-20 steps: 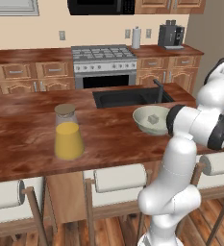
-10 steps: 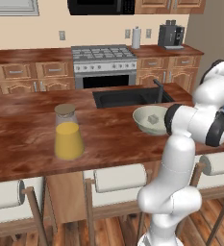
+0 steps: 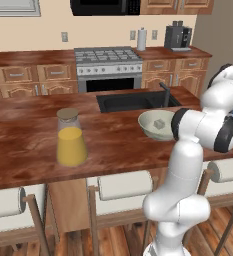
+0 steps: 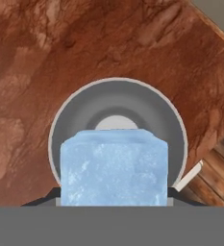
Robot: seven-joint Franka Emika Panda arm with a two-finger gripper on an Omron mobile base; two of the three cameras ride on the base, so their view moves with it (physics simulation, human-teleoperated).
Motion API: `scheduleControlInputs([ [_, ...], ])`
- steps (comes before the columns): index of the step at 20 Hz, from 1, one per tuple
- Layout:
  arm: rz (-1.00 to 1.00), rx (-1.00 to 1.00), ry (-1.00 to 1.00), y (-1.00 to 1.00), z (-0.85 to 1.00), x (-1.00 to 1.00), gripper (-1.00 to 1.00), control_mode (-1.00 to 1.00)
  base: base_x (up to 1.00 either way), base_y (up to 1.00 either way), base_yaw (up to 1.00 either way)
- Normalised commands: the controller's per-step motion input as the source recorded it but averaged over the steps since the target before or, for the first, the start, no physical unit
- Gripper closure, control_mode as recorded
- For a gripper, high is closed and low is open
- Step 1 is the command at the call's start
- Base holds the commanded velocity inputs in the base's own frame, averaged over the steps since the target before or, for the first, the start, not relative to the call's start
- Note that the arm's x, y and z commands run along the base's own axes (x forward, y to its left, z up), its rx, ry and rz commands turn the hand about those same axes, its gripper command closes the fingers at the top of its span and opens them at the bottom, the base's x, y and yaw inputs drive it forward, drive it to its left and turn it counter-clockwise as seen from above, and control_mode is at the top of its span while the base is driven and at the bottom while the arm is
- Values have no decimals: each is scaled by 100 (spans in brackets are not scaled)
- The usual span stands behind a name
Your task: There are two ice cubes in the ice bowl. Place both ice cubes in the glass cup.
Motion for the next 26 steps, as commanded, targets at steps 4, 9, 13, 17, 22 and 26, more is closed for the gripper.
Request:
scheduleControlInputs([
  [4,0,-1,0,-16,-10,0,100,-100,0,0,0],
  [9,0,-1,0,-15,-11,2,100,-100,0,0,0],
  [13,0,0,0,-10,-4,8,100,-100,0,0,0],
  [17,0,0,0,-9,-1,9,100,-100,0,0,0],
  [22,0,0,0,-3,0,14,100,-100,0,0,0],
  [26,0,0,0,0,-1,10,100,-100,0,0,0],
])
